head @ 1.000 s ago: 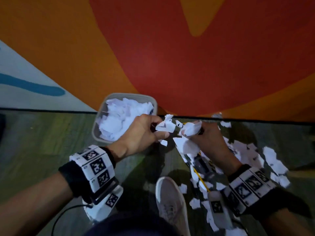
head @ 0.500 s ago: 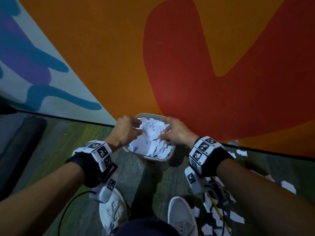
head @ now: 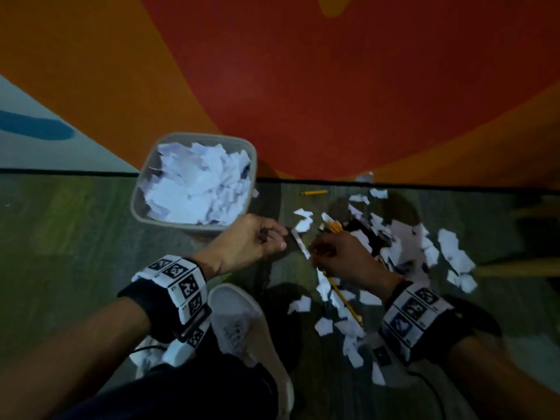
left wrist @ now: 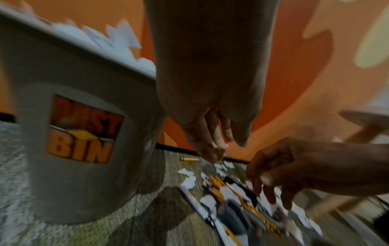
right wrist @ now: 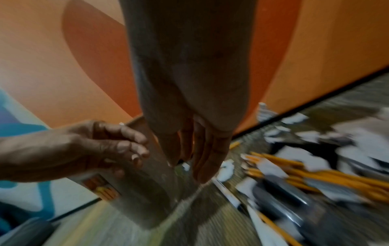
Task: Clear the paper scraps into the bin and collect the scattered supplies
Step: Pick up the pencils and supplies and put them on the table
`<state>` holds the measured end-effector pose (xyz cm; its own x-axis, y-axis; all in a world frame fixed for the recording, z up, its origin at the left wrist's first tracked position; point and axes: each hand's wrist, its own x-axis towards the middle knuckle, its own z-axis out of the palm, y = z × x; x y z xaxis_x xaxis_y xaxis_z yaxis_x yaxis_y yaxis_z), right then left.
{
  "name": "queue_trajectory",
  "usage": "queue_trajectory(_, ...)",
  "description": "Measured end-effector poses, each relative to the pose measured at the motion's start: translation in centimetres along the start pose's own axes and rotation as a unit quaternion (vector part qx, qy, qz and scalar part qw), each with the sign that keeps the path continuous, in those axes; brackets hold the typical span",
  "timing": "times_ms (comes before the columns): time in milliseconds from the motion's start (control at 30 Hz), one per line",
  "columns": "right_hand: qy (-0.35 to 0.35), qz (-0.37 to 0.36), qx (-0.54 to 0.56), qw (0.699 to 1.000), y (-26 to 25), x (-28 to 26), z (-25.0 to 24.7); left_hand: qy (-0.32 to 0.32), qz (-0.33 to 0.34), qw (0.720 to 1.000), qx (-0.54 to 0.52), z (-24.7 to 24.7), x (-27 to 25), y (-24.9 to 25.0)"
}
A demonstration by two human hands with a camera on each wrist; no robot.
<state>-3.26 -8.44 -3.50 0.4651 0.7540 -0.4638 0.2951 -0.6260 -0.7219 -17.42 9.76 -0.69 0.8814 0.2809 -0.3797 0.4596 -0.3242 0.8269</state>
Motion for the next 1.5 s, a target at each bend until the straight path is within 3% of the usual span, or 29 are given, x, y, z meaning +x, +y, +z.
queue_trajectory(133,0.014,0.101,-0.007,0.995,7.4,-2.5,2.5,-0.08,0.049,0.993,0.066,5.7,2.7,-3.0)
queue_trajectory(300,0.008,0.208,-0.052,0.977,13.7,-4.7,5.8,-0.181,0.102,0.962,0.179,10.3,4.9,-7.1)
queue_trajectory(400,0.008,0.226,-0.069,0.972,15.2,-4.9,7.3,-0.243,0.095,0.923,0.284,12.1,5.7,-9.6)
queue_trajectory(500,-0.003,0.23,-0.087,0.969,16.5,-4.7,8.3,-0.272,0.095,0.909,0.3,13.6,5.9,-11.8)
queue_trajectory(700,-0.001,0.184,-0.12,0.976,17.3,-4.4,9.7,-0.23,0.144,0.877,0.396,16.0,5.9,-13.4)
queue_trajectory(933,-0.008,0.178,-0.187,0.966,17.3,-3.5,10.6,-0.216,0.165,0.898,0.347,16.6,6.8,-12.6)
queue_trajectory(1100,0.021,0.19,-0.18,0.965,17.4,-2.4,9.6,-0.218,0.067,0.94,0.253,16.4,8.0,-12.0)
queue_trajectory(1267,0.075,0.197,-0.147,0.967,17.8,-2.0,8.4,-0.192,0.019,0.975,0.108,15.4,9.1,-10.0)
queue_trajectory(1367,0.054,0.164,-0.105,0.979,17.2,-1.8,8.3,-0.229,0.079,0.963,0.118,16.0,8.6,-9.2)
queue_trajectory(1500,0.018,0.113,-0.133,0.985,17.0,-1.7,7.9,-0.293,0.154,0.918,0.22,17.9,8.2,-9.4)
